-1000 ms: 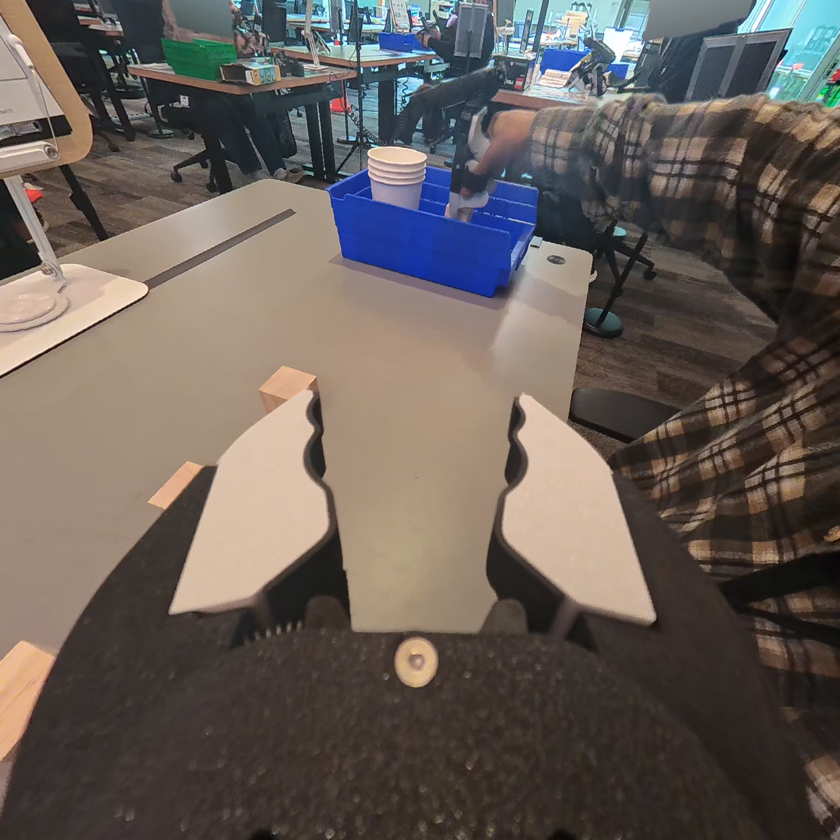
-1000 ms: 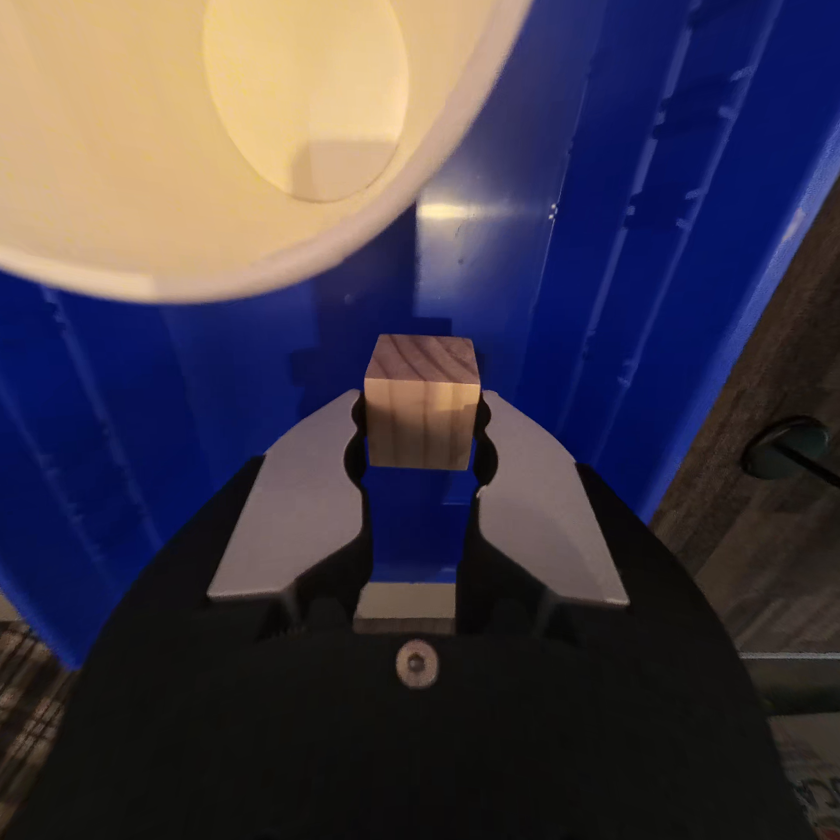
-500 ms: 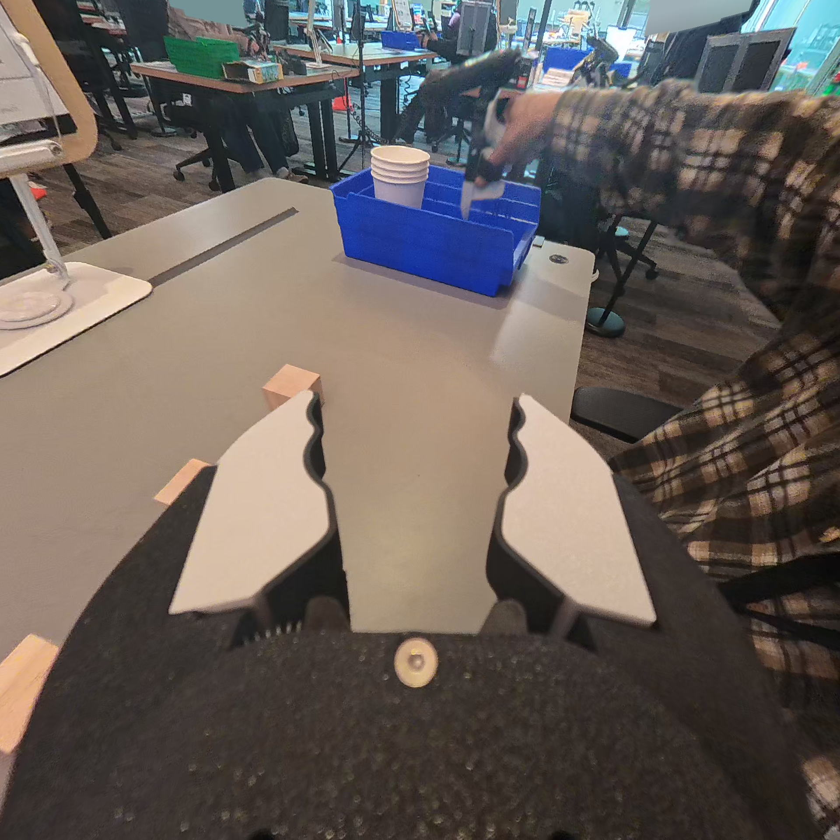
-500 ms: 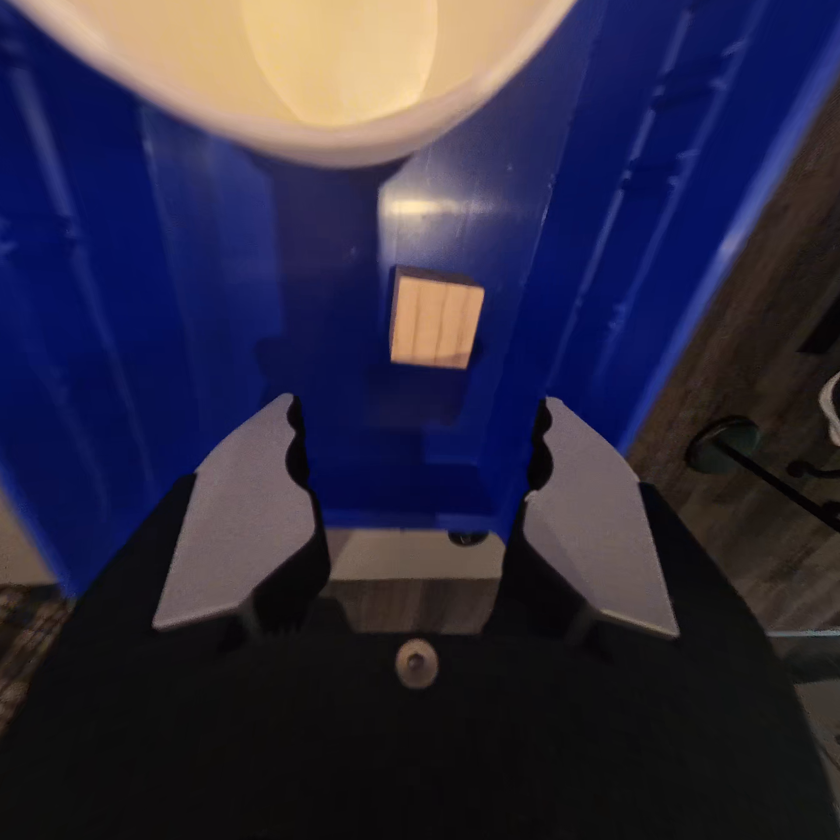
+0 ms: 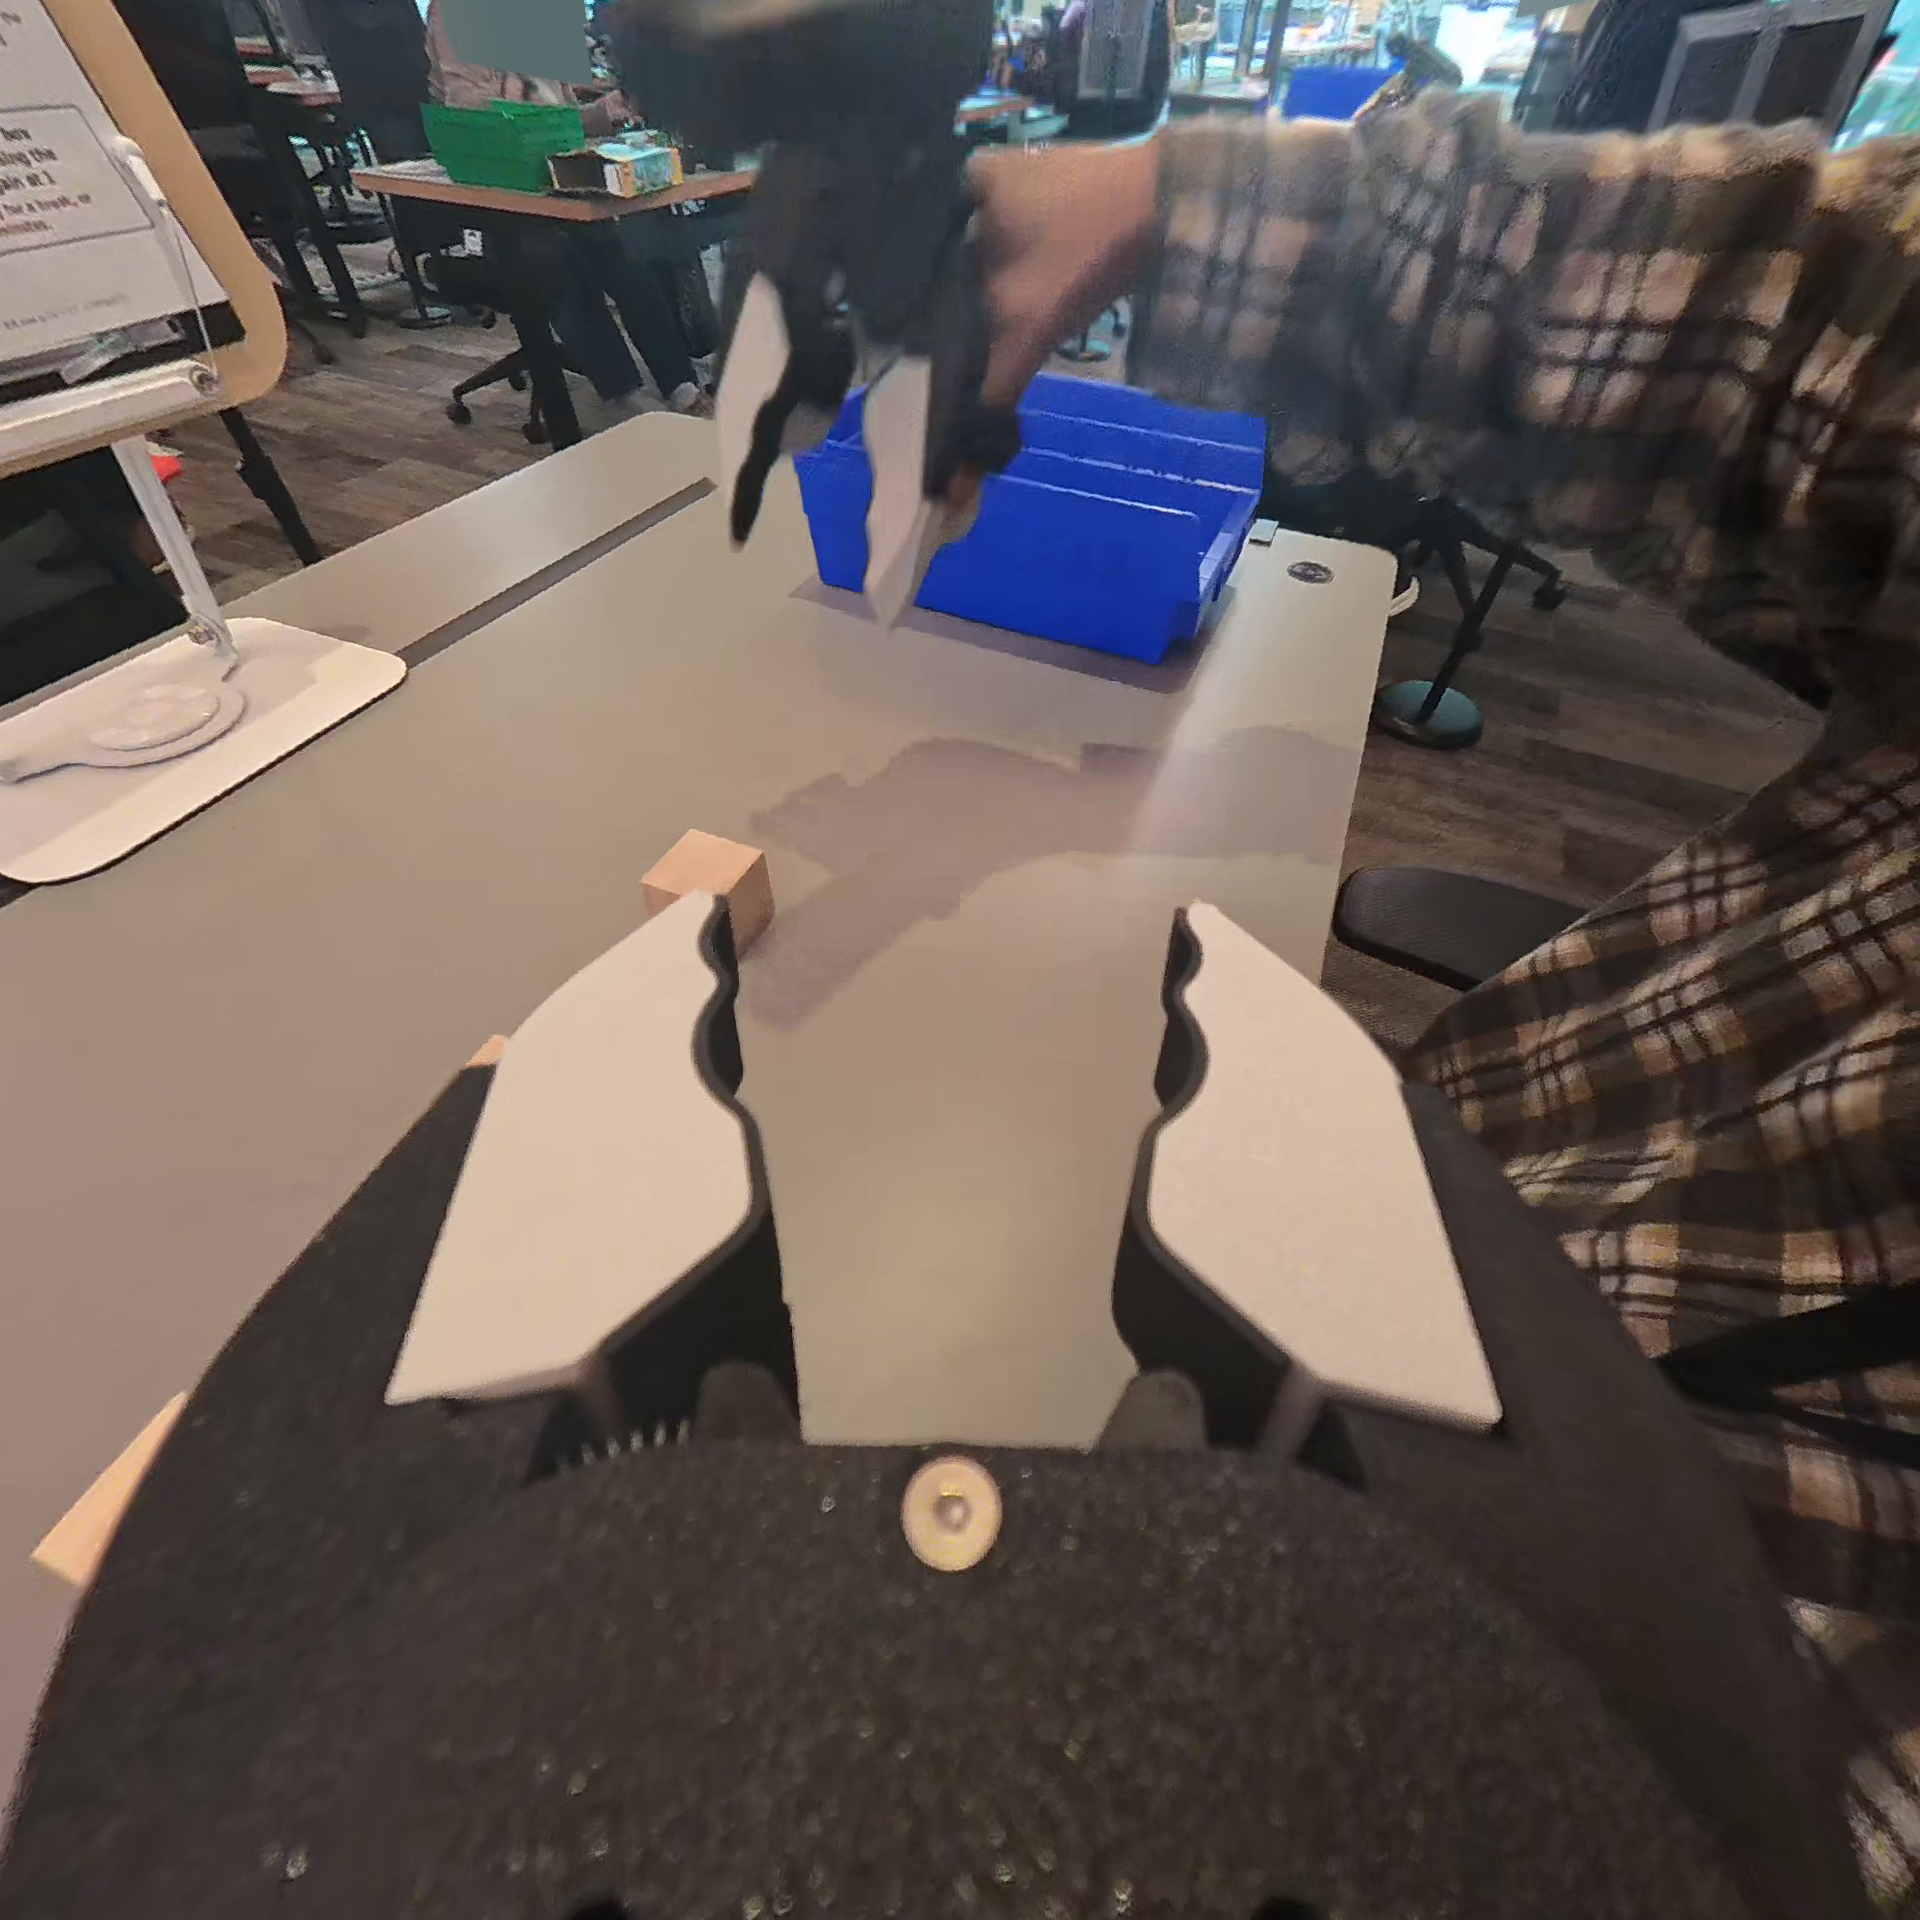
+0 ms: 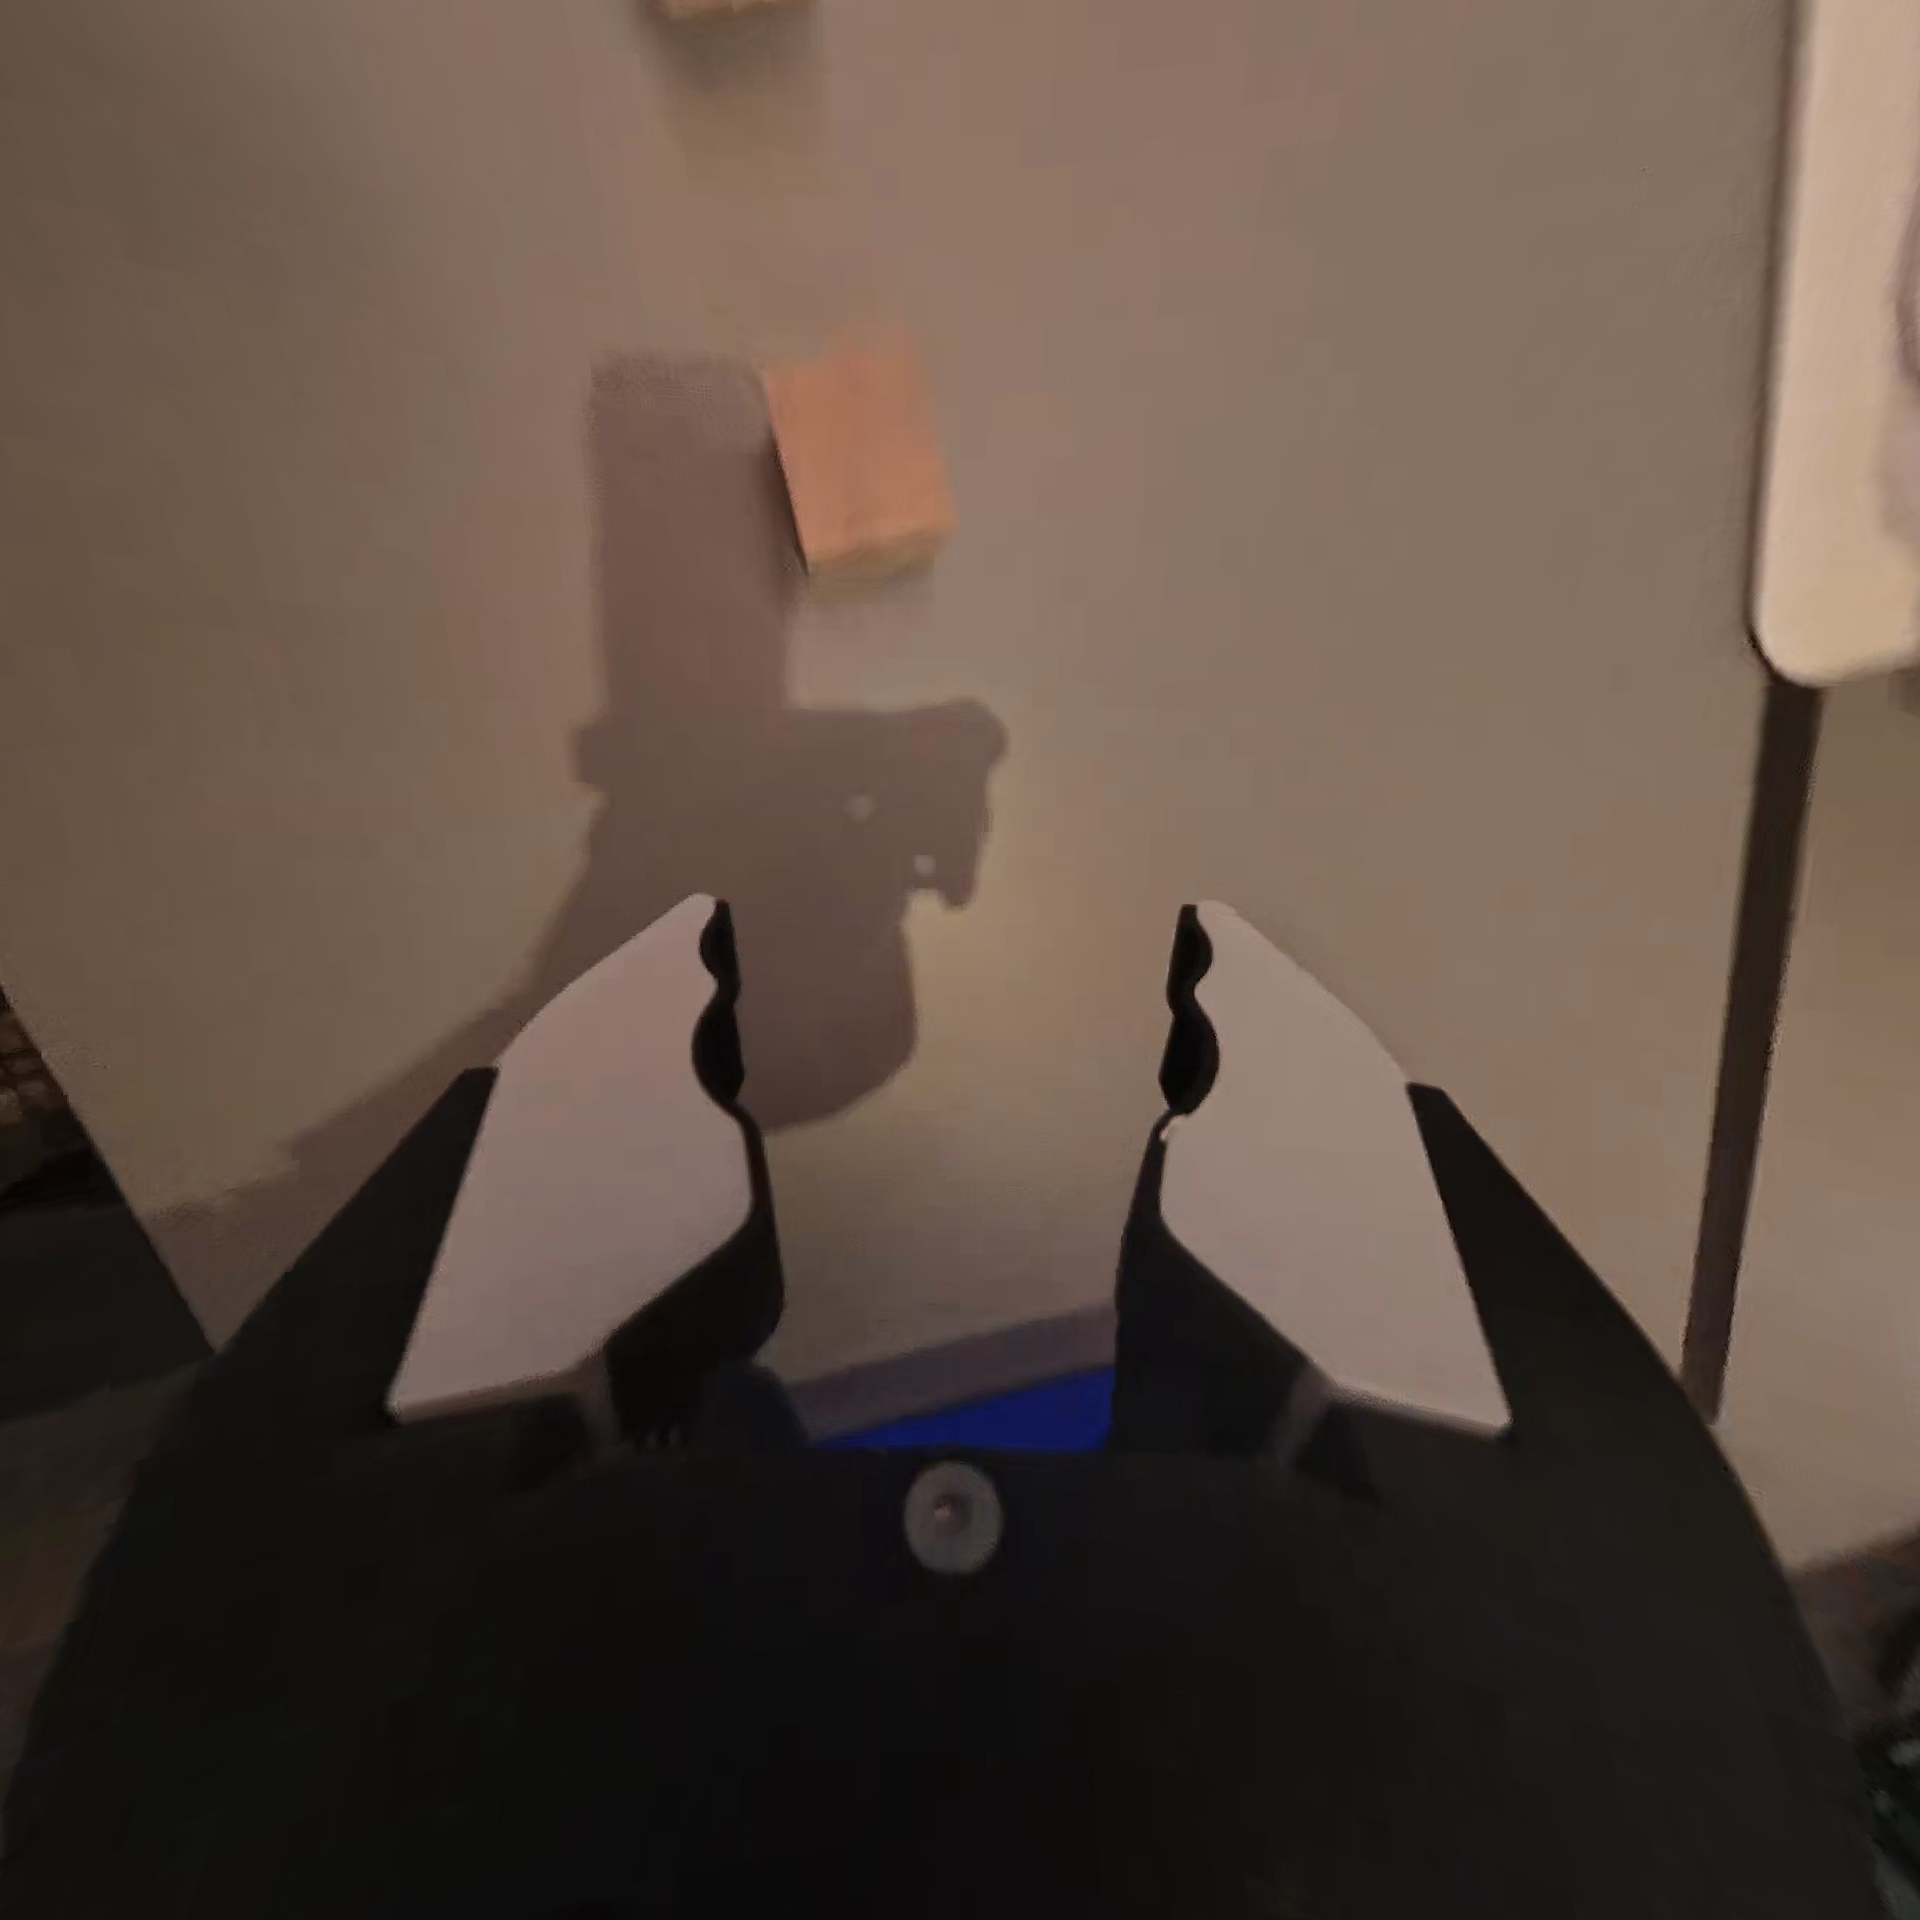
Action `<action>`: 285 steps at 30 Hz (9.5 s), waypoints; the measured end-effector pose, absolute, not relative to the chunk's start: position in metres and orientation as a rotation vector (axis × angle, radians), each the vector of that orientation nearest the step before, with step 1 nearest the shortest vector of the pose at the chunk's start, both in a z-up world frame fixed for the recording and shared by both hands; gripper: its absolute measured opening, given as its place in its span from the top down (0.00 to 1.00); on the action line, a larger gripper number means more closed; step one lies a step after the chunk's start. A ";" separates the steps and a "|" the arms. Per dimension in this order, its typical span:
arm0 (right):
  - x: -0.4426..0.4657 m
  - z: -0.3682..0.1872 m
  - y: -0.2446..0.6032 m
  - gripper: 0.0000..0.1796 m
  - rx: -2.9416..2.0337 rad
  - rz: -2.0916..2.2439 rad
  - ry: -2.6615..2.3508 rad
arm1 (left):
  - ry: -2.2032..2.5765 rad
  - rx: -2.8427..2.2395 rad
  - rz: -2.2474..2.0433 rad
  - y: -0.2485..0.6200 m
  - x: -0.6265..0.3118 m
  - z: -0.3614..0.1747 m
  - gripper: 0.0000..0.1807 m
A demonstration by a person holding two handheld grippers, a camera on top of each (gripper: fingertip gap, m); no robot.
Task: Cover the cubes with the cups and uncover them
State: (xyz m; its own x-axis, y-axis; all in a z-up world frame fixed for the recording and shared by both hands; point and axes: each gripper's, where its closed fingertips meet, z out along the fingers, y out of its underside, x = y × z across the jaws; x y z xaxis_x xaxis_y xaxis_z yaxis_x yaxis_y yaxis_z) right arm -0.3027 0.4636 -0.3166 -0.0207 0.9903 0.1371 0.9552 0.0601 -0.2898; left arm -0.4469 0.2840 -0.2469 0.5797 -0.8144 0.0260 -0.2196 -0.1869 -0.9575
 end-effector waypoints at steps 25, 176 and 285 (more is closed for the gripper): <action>-0.309 -0.319 0.495 0.75 -2.292 0.065 -1.876 | 0.843 -1.717 -0.684 0.284 -0.456 -0.245 0.57; 0.071 -0.401 0.466 0.63 -2.786 0.149 -0.159 | 1.279 -1.781 -0.816 0.332 -0.345 -0.274 0.55; 0.101 -0.287 0.501 0.62 -2.912 0.043 -0.208 | 1.204 -1.650 -0.713 0.297 -0.382 -0.255 0.61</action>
State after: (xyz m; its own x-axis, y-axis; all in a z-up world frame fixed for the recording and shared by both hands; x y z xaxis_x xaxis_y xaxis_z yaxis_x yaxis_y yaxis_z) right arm 0.1013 0.5010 -0.2868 0.9896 0.1434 -0.0137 0.1368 -0.9654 -0.2218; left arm -0.3816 0.2974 -0.2552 0.3483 -0.9348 -0.0701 -0.3877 -0.0755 -0.9187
